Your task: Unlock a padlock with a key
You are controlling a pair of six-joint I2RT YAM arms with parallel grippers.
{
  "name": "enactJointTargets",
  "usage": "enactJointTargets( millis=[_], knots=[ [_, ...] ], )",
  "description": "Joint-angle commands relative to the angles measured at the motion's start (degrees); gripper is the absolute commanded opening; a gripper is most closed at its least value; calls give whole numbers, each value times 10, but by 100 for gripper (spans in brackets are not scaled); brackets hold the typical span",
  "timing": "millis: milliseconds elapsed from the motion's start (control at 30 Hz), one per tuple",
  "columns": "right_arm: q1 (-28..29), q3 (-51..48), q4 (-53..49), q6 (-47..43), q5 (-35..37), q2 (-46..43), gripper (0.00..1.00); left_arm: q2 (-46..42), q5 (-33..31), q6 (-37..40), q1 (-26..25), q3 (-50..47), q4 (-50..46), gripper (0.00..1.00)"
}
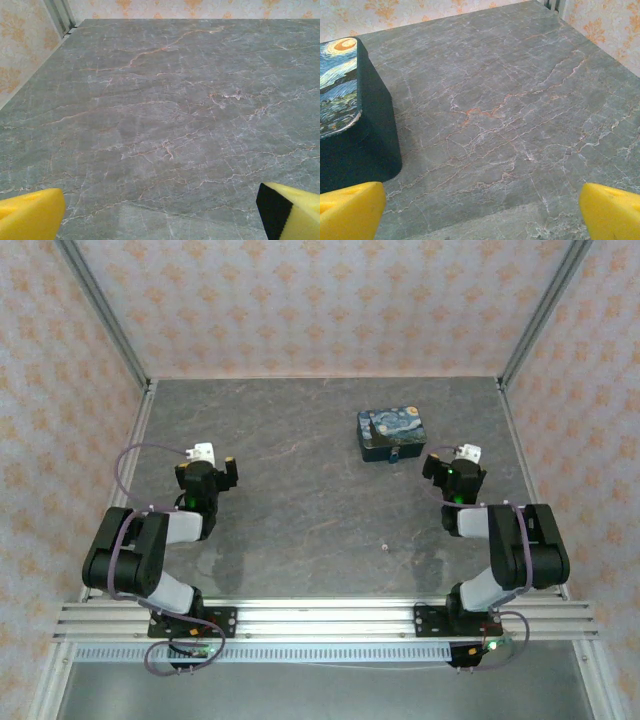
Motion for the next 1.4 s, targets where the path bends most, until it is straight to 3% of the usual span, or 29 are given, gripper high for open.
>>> enactJointTargets(
  millis=[0,800,900,1133,1267,1367],
  knots=[
    [3,-3,10,6,10,-5,99,-7,-3,-2,0,8,-7,100],
    [3,-2,9,7,10,-4,99,-9,-3,-3,1,8,-6,100],
    [3,-2,3,9,15,-12,99,-46,-5,-4,1,18,-52,100],
    [3,52,-204,45,25,-126,99,-169,-3,-40,-9,51,-200,100],
    [3,86,-336,105,-16,-191,99,-195,53,-165,-10,116,-340,100],
    [3,121,-450,164,-47,-236,99,-194,119,-239,-14,148,-393,100]
  ],
)
